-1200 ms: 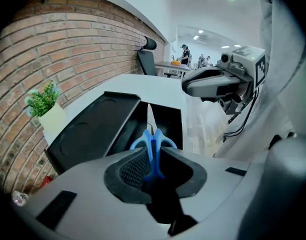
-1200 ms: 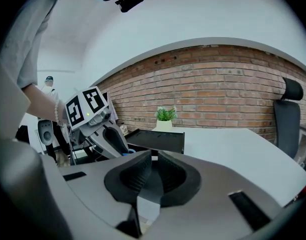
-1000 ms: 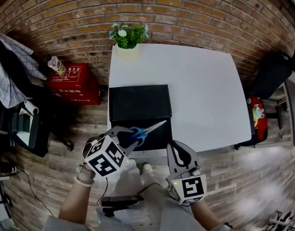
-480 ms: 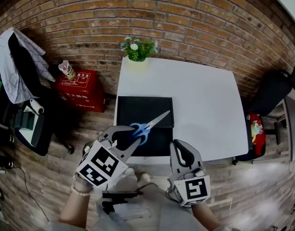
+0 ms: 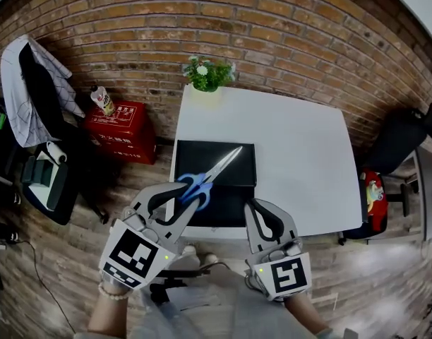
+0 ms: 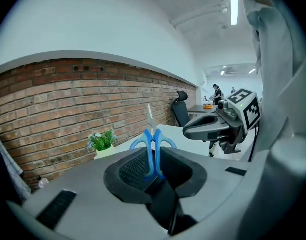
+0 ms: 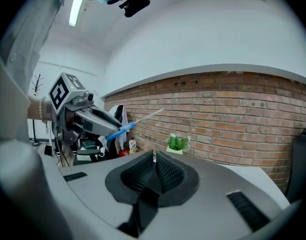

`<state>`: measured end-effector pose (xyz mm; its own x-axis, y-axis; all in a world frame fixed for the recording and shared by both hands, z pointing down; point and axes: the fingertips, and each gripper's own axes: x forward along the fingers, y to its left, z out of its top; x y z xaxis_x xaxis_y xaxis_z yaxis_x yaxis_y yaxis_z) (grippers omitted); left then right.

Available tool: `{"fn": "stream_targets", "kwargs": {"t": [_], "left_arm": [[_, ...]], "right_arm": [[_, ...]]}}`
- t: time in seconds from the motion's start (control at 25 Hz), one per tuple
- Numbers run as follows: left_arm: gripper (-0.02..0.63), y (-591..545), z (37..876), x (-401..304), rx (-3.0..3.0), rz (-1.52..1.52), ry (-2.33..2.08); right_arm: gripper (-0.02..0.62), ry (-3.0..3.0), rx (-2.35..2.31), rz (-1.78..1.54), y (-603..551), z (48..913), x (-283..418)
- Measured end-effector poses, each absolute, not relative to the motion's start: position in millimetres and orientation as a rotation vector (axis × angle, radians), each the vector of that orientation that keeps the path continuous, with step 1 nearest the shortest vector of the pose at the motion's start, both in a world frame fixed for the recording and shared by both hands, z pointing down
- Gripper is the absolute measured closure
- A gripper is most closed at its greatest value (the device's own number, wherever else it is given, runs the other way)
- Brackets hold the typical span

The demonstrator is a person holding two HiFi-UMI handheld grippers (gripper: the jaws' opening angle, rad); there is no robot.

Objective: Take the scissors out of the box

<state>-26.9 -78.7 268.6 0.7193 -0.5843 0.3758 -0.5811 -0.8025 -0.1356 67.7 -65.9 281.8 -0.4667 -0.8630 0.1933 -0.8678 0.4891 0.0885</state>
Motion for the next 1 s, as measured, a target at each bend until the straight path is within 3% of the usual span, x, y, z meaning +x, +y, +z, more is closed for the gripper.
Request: {"fn": "stream_targets", "kwargs": {"t": [1.0], "left_arm": [[0.511,-60,249,-67,-2.880,-0.482,1.186]], "right_arm": [[0.543,-2.545,1.423,0.067,-73,274,54]]}}
